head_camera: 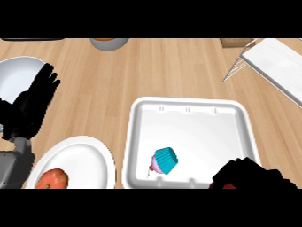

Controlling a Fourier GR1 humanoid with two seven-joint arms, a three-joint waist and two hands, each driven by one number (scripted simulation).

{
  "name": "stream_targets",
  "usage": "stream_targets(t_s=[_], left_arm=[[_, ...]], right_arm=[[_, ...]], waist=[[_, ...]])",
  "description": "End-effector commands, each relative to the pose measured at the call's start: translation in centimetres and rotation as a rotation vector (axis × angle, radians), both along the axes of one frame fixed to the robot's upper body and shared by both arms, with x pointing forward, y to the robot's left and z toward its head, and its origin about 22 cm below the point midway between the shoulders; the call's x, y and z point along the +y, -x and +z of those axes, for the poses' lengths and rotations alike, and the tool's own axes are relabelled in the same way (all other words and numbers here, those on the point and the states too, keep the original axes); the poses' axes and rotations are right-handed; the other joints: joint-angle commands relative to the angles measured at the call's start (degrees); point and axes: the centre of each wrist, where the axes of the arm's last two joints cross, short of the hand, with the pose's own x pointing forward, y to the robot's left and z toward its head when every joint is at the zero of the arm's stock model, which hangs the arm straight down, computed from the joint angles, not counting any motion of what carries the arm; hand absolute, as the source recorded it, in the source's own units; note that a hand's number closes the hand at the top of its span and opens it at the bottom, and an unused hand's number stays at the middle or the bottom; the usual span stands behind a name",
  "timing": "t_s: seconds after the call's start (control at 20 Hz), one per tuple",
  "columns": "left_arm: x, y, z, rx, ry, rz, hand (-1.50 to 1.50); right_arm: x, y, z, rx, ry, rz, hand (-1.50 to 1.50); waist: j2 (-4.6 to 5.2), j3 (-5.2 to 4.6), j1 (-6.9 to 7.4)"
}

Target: Pick the tomato from the tray and place it in the tiered shelf

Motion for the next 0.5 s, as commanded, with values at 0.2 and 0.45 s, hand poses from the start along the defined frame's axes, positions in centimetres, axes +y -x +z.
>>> stream_targets(t_s=[0.2, 0.45], left_arm=[[0.2, 0.1, -0.1, -0.01, 0.012, 0.0, 0.0], [0.5, -0.7, 0.6, -0.007, 0.004, 0.011, 0.0]], right_arm=[[-4.1, 1.2, 6.3, -0.101, -0.123, -0.096, 1.5], [-6.6, -1.9, 6.6, -0.097, -0.081, -0.206, 1.5]], waist=[[0.16, 0.0, 0.46], [0.31, 0.15, -0.4]])
